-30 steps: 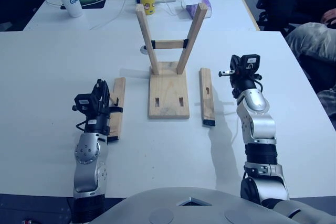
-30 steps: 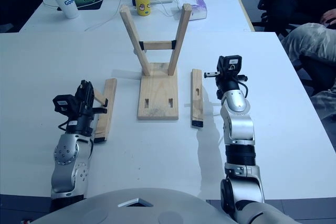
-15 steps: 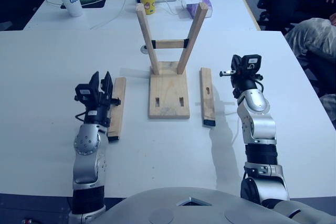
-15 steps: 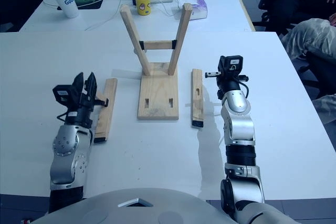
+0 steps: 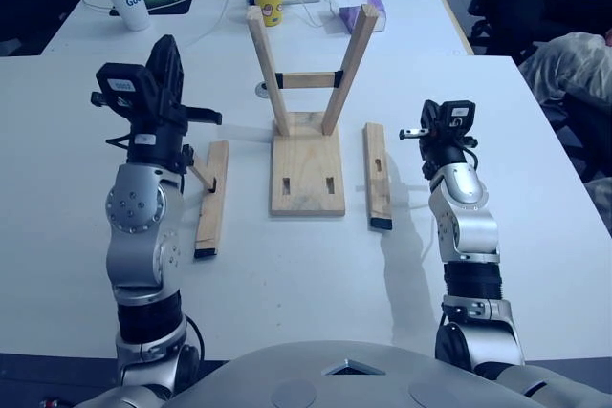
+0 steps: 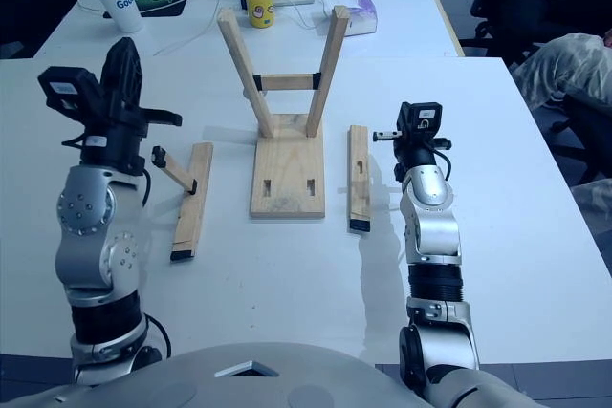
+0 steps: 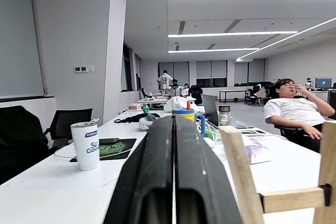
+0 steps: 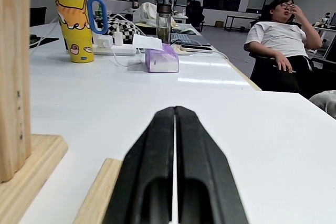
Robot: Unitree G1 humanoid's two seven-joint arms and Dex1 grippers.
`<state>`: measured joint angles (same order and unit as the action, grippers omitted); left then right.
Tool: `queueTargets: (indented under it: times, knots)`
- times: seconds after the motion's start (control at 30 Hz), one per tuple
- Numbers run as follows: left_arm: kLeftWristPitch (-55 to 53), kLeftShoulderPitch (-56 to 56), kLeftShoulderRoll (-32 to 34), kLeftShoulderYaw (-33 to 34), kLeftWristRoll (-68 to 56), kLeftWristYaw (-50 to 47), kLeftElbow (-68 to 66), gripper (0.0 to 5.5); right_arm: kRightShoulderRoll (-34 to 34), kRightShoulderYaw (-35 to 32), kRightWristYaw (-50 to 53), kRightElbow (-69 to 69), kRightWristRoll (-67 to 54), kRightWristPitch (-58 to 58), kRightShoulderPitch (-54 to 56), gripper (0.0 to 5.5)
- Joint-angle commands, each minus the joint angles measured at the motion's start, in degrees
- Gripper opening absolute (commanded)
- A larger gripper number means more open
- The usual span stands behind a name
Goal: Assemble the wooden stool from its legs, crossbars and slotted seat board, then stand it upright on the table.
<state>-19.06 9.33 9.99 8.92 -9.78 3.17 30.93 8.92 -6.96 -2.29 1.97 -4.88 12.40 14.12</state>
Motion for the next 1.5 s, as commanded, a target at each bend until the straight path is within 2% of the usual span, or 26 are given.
queueTargets:
  times: [0.03, 0.2, 0.37, 0.8, 1.2, 1.37, 1.5]
  knots:
    - [-5.4, 0.5, 1.2, 1.6, -1.6, 0.1, -0.2, 0.03, -0.7, -0.3, 0.7, -1.4, 0.1, -0.3, -1.1, 0.0]
    - [-8.8, -4.7, 2.2, -0.1, 0.1, 1.8, -9.0, 0.03, -0.6, -0.5, 0.5, -1.3, -0.1, 0.4, -0.3, 0.0]
    - [-4.5, -4.1, 0.4, -1.1, 0.8, 1.6, -18.2, 0.03, 0.5, -0.8, -0.3, 0.0, -0.1, 0.6, 1.6, 0.0]
    - [-2.2, -1.5, -1.0, -0.9, 2.2, -2.3, -11.3, 0.03, 1.5, -0.2, -2.6, 2.1, 0.1, 1.0, 3.5, 0.0]
    - [-5.4, 9.4, -0.8, 0.2, -0.7, -2.5, -5.5, 0.03, 0.4, -0.5, -1.2, 3.8, 0.3, -1.2, 3.9, 0.0]
    - [-7.3, 13.8, -0.2, 1.5, -2.3, -2.3, -5.9, 0.03, 0.2, -0.7, -0.7, 5.0, 0.2, -2.3, 5.3, 0.0]
    - [-9.7, 15.1, 0.2, 5.4, -5.3, -2.7, -5.5, 0.03, 1.0, -1.1, -0.7, 4.2, 0.2, -2.6, 5.1, 0.0]
